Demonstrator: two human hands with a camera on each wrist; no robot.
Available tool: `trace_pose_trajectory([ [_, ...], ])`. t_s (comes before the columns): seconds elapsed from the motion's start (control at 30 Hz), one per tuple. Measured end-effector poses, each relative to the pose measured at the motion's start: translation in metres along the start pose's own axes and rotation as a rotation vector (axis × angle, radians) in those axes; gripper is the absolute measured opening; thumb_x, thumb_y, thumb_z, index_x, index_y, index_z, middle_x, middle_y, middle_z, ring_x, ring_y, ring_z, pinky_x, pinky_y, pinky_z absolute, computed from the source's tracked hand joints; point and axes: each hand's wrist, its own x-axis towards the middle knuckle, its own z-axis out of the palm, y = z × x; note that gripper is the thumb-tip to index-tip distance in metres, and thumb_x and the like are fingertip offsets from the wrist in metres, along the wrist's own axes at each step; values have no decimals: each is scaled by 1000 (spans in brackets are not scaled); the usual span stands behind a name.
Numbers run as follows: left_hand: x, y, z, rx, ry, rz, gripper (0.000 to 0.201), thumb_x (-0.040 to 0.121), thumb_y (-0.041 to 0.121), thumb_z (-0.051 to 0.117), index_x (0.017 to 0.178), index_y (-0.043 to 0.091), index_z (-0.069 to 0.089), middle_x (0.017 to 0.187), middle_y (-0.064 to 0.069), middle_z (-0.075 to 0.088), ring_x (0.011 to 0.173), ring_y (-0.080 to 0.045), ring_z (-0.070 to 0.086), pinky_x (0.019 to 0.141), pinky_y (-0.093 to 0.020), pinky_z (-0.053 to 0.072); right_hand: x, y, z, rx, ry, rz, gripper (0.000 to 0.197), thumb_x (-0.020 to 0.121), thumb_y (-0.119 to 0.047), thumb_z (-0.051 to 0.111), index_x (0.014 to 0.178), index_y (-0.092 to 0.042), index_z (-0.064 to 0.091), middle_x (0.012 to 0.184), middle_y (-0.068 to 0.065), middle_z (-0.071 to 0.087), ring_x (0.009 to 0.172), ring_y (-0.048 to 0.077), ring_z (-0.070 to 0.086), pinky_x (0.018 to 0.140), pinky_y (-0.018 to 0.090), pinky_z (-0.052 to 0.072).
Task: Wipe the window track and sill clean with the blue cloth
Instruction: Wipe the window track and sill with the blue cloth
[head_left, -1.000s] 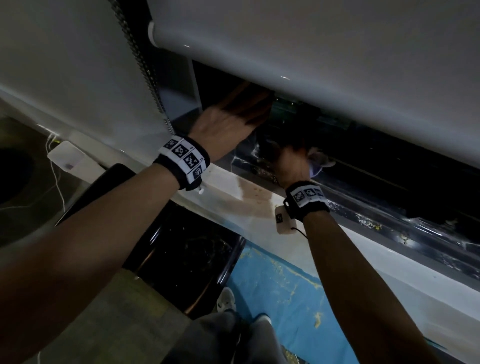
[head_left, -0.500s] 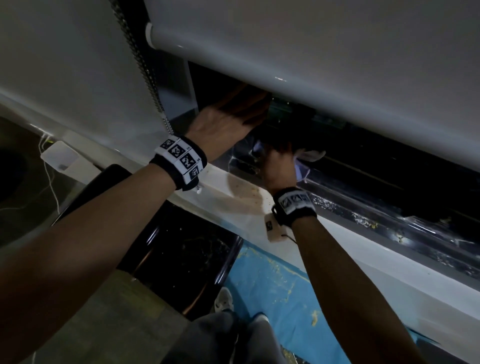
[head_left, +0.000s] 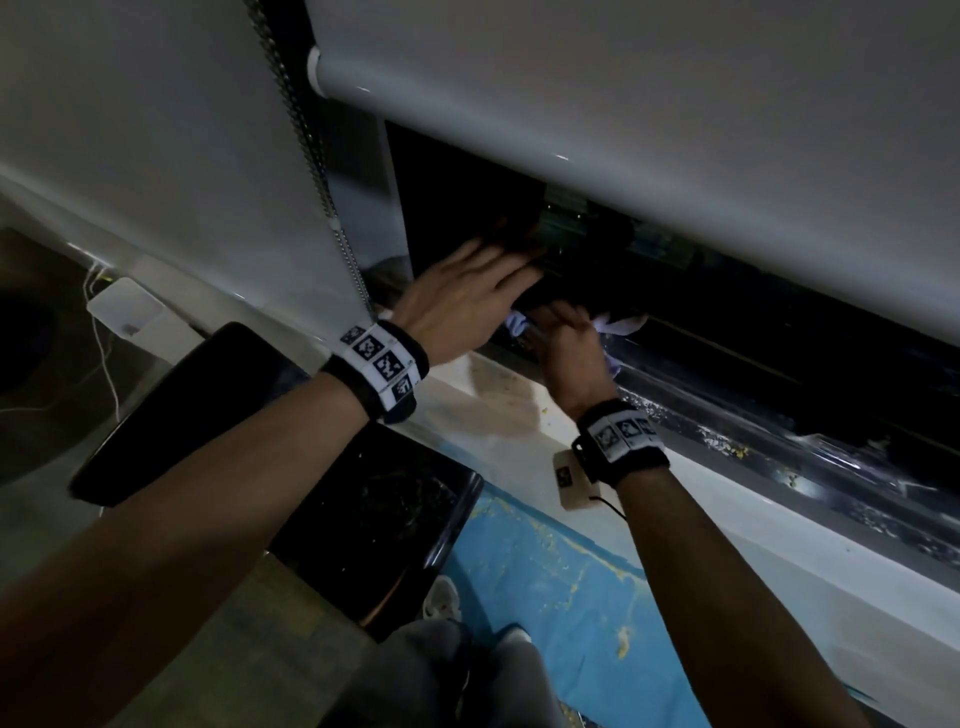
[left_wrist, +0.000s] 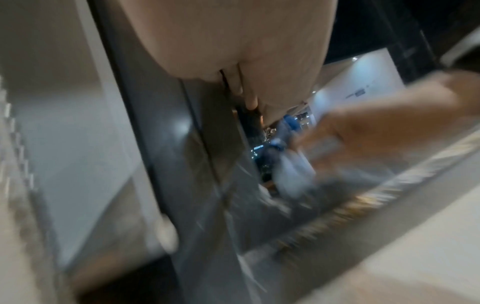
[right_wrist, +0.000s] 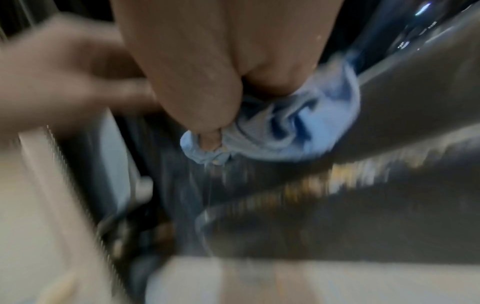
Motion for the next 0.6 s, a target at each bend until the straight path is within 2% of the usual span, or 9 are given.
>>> trace_pose_trajectory([
  [0.1,-25,25,16,-141,49,-82,36,99,9,56,134,11,62,142,-5,60,137,-24,52,115,-40,42,3,22,-33,15,42,146,39,107,-19,50,143,-14,66,129,24,71,118,44,67,101,51,52],
  [0.13,-34,34,20,-173,57,-147,36,99,12,59,134,12,63,140,-4,61,135,-22,54,106,-37,47,4,31,-43,-32,57,159,46,111,-30,40,149,-16,61,138,24,67,127,44,63,106,48,50],
  [0.2,-45,49,33,-224,22,-260,43,95,15,63,138,14,60,141,-2,60,127,-21,59,94,-34,52,9,49,-50,-53,47,233,51,115,-36,30,156,-14,53,151,24,56,140,42,52,113,33,43],
  [0.23,-47,55,42,-250,-24,-282,50,94,16,64,144,14,56,147,-3,55,128,-22,58,96,-34,53,9,49,-50,-65,40,290,53,117,-38,27,157,-13,50,153,24,53,139,42,51,108,26,44],
  [0.3,-45,61,63,-306,-140,-295,67,94,17,61,157,13,39,164,-4,37,139,-24,50,105,-37,52,3,44,-39,-227,23,166,62,114,-49,12,157,-25,49,147,22,58,123,45,61,95,42,54],
  [0.33,-43,64,72,-337,-190,-311,75,94,18,60,162,13,29,170,-4,25,145,-27,43,109,-39,50,-1,37,-34,-273,-24,109,59,112,-48,15,154,-27,52,141,21,63,115,44,66,88,48,57],
  [0.43,-39,71,92,-355,-247,-371,92,90,15,64,166,12,12,175,-1,0,151,-28,31,116,-38,41,-16,44,-6,-220,-78,-18,46,101,-18,50,144,-8,62,138,20,65,120,43,62,99,50,51],
  [0.5,-41,74,98,-340,-213,-372,94,89,12,64,166,13,10,175,1,-3,151,-28,30,119,-37,36,-7,37,2,-271,-69,-5,49,97,-16,45,142,-11,65,141,21,61,122,45,60,95,52,52],
  [0.6,-47,75,103,-356,-198,-381,87,87,9,62,164,8,21,174,-4,6,148,-34,37,119,-44,39,23,6,4,-291,-106,85,58,96,-34,28,136,-25,69,138,19,61,118,48,61,90,58,53],
])
